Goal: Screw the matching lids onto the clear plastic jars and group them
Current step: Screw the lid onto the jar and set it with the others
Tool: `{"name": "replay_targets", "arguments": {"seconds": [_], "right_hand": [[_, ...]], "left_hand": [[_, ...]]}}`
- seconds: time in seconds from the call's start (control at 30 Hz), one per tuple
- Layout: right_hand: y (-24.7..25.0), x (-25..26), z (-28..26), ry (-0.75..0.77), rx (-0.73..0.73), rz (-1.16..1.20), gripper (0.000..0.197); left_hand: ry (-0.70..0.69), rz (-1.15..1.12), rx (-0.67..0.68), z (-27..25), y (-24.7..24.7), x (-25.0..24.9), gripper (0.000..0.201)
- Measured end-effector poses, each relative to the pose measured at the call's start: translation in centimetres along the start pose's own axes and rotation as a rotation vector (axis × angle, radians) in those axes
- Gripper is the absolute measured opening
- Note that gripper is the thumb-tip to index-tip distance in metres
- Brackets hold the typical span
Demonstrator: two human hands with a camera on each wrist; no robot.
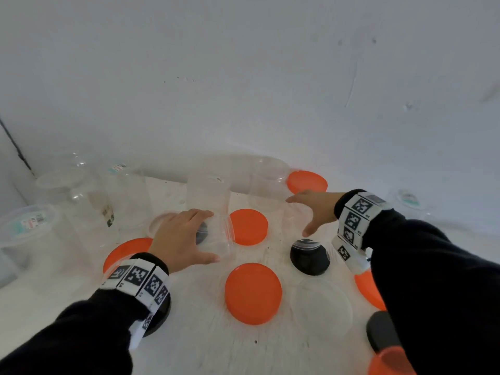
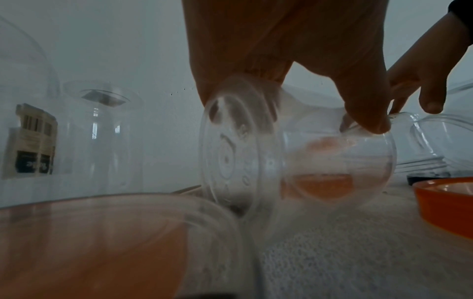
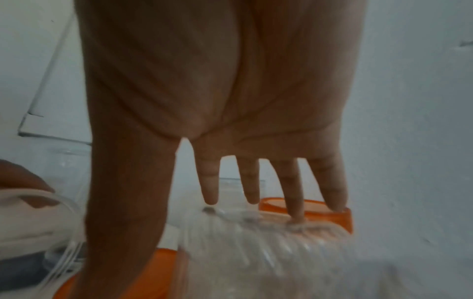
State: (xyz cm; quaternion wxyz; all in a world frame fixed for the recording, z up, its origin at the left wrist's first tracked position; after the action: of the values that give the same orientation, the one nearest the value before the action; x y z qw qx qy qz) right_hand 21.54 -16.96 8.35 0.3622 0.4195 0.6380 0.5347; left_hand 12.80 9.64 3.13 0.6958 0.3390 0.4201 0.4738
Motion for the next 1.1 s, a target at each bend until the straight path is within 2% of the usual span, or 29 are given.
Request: {"name": "replay_targets", "arguments": {"seconds": [0.3,0.47,0.57,0.63,0.73,0.8,0.93,1.1], "right_hand": [[-0.7,0.6,0.2,-0.045,-0.064,-0.150,0.098],[-1.1,0.9,0.1,-0.066,-0.095,-0.052,0.090],[-1.3,1.1,0.1,-0.064,-0.104,-0.060,0.093],[-1.3,1.2,0.1,-0.057,-0.118,-0.076,0.097],[-1.3,1.3,-0.1,-0.040,-0.122,-0.068,0.100],[-1.4,1.5,-0.4,-0.023,-0.133,-0.061,0.102],[-1.1,1.8,-1.2,-0.001,-0.216,-0.027,0.103],[-0.1,1.5,-2.3,-0.005,-0.352,0.143,0.099]], "left_hand": [[-0.028,0.044,0.013,-0.3,0.2,-0.2,0.095],[-0.043,0.067,0.089,-0.1,-0.1,0.1,0.109],[-0.110,0.038,0.044,0.2,0.4,-0.2,0.126],[-0.177,-0.032,-0.029,-0.1,1.1,-1.1,0.116],[-0.335,-0.163,-0.139,-1.1,1.9,-3.4,0.085],[-0.439,-0.217,-0.154,-2.0,1.8,-4.9,0.071],[-0.562,-0.244,-0.043,-3.7,0.1,-7.0,0.064],[-0.504,-0.160,0.353,-4.4,-2.5,-7.9,0.084]]}}
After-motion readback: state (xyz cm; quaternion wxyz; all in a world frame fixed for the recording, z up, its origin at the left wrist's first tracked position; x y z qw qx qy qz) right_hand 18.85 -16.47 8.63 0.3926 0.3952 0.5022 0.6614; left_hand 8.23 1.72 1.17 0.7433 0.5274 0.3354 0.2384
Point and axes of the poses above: each hand's wrist, its own z-axis towards the middle knuckle, its own y-axis out of the back of the hand, x = y × z, the point moved 3 cm from there along z, towards the middle knuckle, and after that the axes turned 15 degrees about -x, right-handed, at the moved point
